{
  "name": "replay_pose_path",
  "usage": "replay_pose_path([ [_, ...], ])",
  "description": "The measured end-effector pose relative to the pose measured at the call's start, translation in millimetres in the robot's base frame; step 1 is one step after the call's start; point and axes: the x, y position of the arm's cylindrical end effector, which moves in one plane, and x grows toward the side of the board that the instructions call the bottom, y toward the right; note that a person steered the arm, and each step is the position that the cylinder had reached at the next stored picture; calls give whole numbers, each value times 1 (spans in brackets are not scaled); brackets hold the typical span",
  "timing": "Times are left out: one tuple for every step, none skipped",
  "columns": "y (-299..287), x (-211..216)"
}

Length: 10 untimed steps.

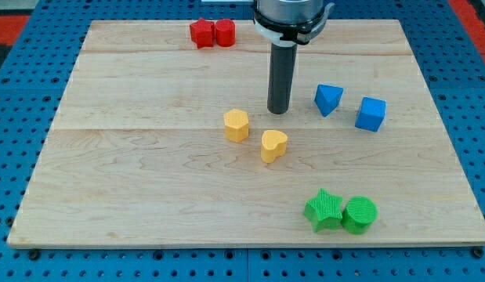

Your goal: Move the green star towards the center right of the board

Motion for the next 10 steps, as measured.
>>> replay_pose_path([
  [0,-1],
  [23,12],
  [47,33],
  [110,63],
  [195,110],
  [163,171],
  [158,203],
  [121,207],
  [7,175],
  [-57,159],
])
